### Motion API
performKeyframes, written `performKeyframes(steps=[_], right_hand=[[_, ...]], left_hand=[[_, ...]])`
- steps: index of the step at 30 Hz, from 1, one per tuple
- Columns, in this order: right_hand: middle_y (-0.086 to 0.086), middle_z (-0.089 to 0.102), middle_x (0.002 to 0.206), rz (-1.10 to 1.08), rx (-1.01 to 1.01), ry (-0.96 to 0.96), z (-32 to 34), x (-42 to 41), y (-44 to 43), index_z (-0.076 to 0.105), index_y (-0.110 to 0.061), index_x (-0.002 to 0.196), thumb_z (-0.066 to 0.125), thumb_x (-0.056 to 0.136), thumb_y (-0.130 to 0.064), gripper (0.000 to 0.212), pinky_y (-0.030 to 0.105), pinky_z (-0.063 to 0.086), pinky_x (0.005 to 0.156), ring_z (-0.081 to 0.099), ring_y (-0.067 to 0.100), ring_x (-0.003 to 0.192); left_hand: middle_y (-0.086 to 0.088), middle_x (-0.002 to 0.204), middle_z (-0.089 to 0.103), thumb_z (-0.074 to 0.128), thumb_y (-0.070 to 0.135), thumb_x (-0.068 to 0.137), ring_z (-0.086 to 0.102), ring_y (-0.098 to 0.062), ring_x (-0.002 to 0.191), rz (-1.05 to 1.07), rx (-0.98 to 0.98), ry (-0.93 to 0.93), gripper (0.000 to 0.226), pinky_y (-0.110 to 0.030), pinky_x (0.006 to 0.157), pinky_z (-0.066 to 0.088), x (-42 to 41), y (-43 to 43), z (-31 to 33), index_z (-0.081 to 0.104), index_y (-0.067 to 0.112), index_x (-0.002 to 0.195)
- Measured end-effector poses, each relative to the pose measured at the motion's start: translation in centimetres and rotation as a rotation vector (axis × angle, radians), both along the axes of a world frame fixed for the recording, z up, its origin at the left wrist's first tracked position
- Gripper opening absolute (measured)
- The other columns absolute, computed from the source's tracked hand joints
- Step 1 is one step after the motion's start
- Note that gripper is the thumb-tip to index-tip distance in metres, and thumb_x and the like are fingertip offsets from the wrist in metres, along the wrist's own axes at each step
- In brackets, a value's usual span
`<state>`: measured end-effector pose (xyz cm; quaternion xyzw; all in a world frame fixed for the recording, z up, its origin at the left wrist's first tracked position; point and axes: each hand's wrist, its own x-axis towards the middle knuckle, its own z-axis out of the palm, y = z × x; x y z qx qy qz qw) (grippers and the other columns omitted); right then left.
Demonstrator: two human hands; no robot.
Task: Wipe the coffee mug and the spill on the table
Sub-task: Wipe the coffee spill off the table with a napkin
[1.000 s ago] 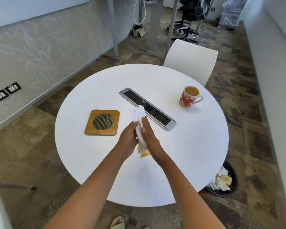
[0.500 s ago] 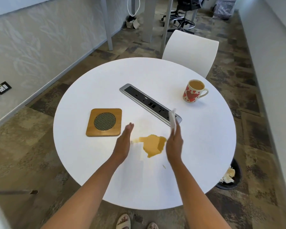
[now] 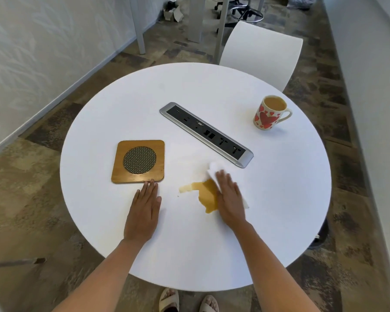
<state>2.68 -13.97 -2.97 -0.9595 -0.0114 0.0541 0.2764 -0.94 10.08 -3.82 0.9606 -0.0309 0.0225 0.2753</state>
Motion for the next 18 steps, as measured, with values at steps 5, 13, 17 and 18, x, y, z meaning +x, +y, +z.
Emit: performKeyframes(steps=[5, 13, 17, 18], right_hand=[[-0.007, 0.008, 0.158, 0.245, 0.024, -0.033, -0.1, -0.1, 4.8, 0.013, -0.025, 0.149, 0.028, 0.101, -0.013, 0.052, 0.027, -0.001, 0.118, 0.001, 0.012, 0.147], [-0.014, 0.01, 0.157, 0.713, -0.051, -0.058, -0.6, -3.5, 7.2, 0.015, -0.028, 0.149, 0.028, 0.099, -0.012, 0.054, 0.024, -0.008, 0.117, -0.005, 0.007, 0.145], [-0.017, 0.005, 0.157, 0.841, -0.12, -0.063, -0.6, -4.9, 4.5, 0.012, -0.03, 0.15, 0.023, 0.101, -0.012, 0.053, 0.021, -0.015, 0.115, -0.009, 0.006, 0.145], [-0.018, 0.004, 0.156, 0.844, -0.13, -0.055, -0.6, -5.2, 3.6, 0.012, -0.03, 0.15, 0.023, 0.101, -0.012, 0.053, 0.021, -0.015, 0.115, -0.009, 0.005, 0.145]], left_hand=[[0.002, 0.151, 0.021, 0.012, 0.035, 0.095, 0.013, -0.011, 0.142, 0.001, -0.021, -0.011, 0.058, -0.028, 0.117, 0.006, 0.1, 0.1, 0.1, 0.028, 0.007, 0.143], [0.003, 0.15, 0.022, 0.023, 0.028, 0.095, 0.018, -0.012, 0.142, 0.053, -0.171, -0.045, 0.054, -0.02, 0.115, 0.006, 0.2, 0.4, 0.1, 0.029, 0.005, 0.143], [0.001, 0.151, 0.024, 0.021, 0.033, 0.095, 0.018, -0.01, 0.141, 0.056, -0.179, -0.06, 0.056, -0.02, 0.115, 0.007, 0.0, 0.5, -0.1, 0.029, 0.005, 0.143], [0.0, 0.152, 0.025, 0.022, 0.033, 0.095, 0.018, -0.01, 0.141, 0.062, -0.183, -0.061, 0.056, -0.021, 0.116, 0.008, 0.0, 0.4, -0.1, 0.03, 0.005, 0.143]])
